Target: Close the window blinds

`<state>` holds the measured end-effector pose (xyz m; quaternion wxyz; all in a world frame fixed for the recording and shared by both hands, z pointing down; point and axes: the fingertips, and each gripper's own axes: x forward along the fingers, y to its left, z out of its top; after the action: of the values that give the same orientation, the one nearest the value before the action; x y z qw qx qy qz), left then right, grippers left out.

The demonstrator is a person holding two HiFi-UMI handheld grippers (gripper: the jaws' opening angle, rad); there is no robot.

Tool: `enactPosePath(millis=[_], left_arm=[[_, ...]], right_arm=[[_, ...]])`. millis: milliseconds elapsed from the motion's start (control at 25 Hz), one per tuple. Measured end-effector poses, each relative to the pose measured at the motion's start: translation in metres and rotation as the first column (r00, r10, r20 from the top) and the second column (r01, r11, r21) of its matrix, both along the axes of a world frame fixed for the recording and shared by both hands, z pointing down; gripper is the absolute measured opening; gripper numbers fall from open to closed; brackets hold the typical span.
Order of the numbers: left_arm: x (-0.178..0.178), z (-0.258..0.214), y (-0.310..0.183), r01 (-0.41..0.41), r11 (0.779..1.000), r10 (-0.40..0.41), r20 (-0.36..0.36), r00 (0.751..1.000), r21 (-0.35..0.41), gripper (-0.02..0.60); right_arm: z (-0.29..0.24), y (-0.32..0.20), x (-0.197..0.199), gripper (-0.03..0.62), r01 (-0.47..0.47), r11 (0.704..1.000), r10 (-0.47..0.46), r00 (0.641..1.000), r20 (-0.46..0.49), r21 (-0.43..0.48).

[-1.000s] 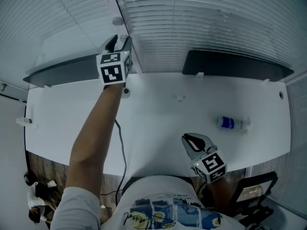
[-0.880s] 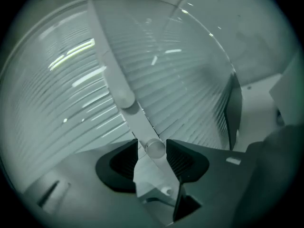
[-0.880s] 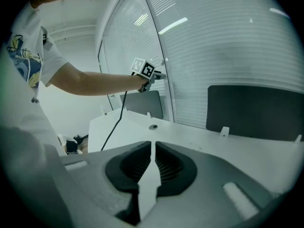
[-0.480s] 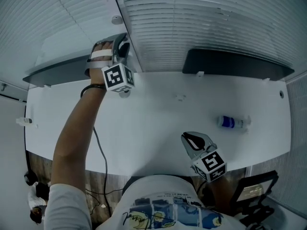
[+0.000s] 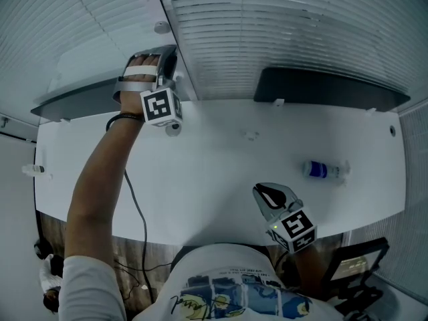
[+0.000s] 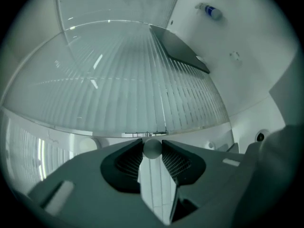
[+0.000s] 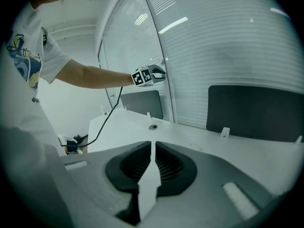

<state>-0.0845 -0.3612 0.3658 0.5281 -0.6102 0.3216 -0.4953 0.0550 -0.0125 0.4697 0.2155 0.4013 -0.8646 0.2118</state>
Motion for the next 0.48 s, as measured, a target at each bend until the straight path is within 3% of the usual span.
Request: enactPosePath(millis=[160, 280, 360, 400, 480], left_arm=[[0.000, -0.008, 0.001, 0.054, 0.997, -0.064, -0.177, 0.982, -0.059, 0.130], [-0.004, -0.013, -0.003, 0.098, 0.990, -0.129, -0.341, 0.931, -0.105, 0.130], [-0.006, -0.015, -0.004, 0.123, 0.978, -0.190, -0.483, 0.854, -0.168, 0.130], [-0.007, -0.016, -0.005, 0.133, 0.969, -0.229, -0.558, 0.798, -0.208, 0.130], [-0.010, -0.019, -0.005, 0.143, 0.947, -0.308, -0.685, 0.661, -0.288, 0.129]], right_arm=[[0.000, 0.001, 0.000, 0.017, 0.000, 1.000, 0.000, 1.000, -0.001, -0.001], [0.002, 0.000, 0.002, 0.017, -0.005, 1.000, 0.005, 1.000, -0.004, -0.003], [0.003, 0.001, 0.004, 0.017, -0.007, 1.000, 0.007, 1.000, -0.008, -0.007], [0.003, 0.001, 0.004, 0.017, -0.007, 1.000, 0.007, 1.000, -0.009, -0.008], [0.003, 0.001, 0.004, 0.017, -0.008, 1.000, 0.008, 1.000, -0.008, -0.006]])
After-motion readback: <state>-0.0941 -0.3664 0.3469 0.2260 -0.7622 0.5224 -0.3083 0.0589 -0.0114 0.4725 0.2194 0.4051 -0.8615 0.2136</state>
